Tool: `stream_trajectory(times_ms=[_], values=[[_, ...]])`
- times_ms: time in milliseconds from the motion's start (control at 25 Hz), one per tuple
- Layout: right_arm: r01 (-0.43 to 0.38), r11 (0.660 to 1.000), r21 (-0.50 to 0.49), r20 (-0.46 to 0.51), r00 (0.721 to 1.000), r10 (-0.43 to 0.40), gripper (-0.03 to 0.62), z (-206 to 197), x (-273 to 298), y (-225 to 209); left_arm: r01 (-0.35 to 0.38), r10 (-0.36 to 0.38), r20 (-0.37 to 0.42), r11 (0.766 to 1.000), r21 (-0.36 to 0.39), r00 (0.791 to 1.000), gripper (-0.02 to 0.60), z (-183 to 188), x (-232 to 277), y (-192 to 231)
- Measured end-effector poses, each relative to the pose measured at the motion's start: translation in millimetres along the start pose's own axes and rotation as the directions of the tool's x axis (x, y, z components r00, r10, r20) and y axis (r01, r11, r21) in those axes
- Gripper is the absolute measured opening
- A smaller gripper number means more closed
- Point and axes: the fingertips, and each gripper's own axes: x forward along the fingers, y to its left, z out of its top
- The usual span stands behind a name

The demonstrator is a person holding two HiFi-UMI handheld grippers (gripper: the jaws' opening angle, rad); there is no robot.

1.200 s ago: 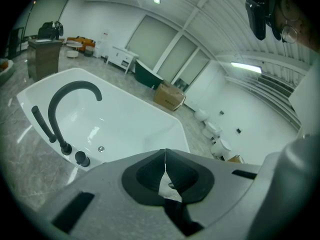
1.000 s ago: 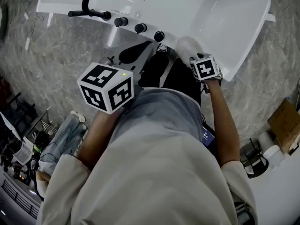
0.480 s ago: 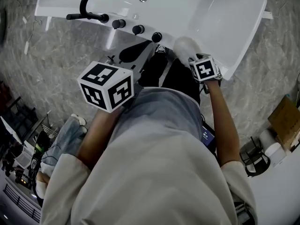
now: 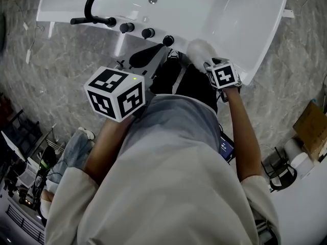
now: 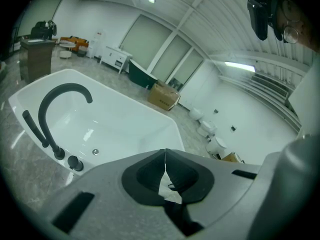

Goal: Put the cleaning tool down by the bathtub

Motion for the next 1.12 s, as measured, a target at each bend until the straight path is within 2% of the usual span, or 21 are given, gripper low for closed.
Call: stream_trajectory(times_ms=[480,1120], values=[[-0.026,1.0,0.003,0.067,0.997,0.026,0.129,4.7,-19.5,10.8,0.036,-0.036,-0.01,0.999,0.036,0.999,0.009,-2.4,3.9,-13.2],[-0.081,0.986,0.147,0.253,0.967,0.042,0.129,22.3,-68.7,18.7,0.083,-0.082,-0.015,0.993,0.08,0.996,0.009,0.1,6.2,-26.1]])
